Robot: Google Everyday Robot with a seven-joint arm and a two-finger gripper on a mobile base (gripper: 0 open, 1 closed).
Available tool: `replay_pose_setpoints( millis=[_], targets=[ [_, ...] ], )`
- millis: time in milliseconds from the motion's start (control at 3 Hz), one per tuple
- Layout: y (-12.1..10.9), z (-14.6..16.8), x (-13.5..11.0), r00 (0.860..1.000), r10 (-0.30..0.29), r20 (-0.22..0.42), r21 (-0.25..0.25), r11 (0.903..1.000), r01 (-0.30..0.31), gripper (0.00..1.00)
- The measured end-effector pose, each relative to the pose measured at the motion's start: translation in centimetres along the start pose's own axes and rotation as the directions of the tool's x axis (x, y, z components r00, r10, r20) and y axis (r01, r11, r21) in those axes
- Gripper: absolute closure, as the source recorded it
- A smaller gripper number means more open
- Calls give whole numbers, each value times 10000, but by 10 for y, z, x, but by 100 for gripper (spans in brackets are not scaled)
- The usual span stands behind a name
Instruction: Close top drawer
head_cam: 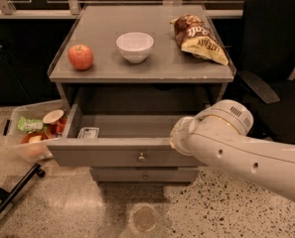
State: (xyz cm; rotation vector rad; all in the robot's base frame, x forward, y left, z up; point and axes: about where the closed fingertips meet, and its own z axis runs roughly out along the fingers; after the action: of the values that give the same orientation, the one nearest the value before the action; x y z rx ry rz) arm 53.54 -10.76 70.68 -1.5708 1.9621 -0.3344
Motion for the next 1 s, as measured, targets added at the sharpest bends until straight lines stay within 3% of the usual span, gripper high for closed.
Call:
replay_pose_setpoints(
  millis=[333,1000],
  targets=[
    [7,-4,0,9998,98,-180,-496,9987,-107,81],
    [9,-4,0,9998,50,-196,-583,9983,-62,35]
  ],
)
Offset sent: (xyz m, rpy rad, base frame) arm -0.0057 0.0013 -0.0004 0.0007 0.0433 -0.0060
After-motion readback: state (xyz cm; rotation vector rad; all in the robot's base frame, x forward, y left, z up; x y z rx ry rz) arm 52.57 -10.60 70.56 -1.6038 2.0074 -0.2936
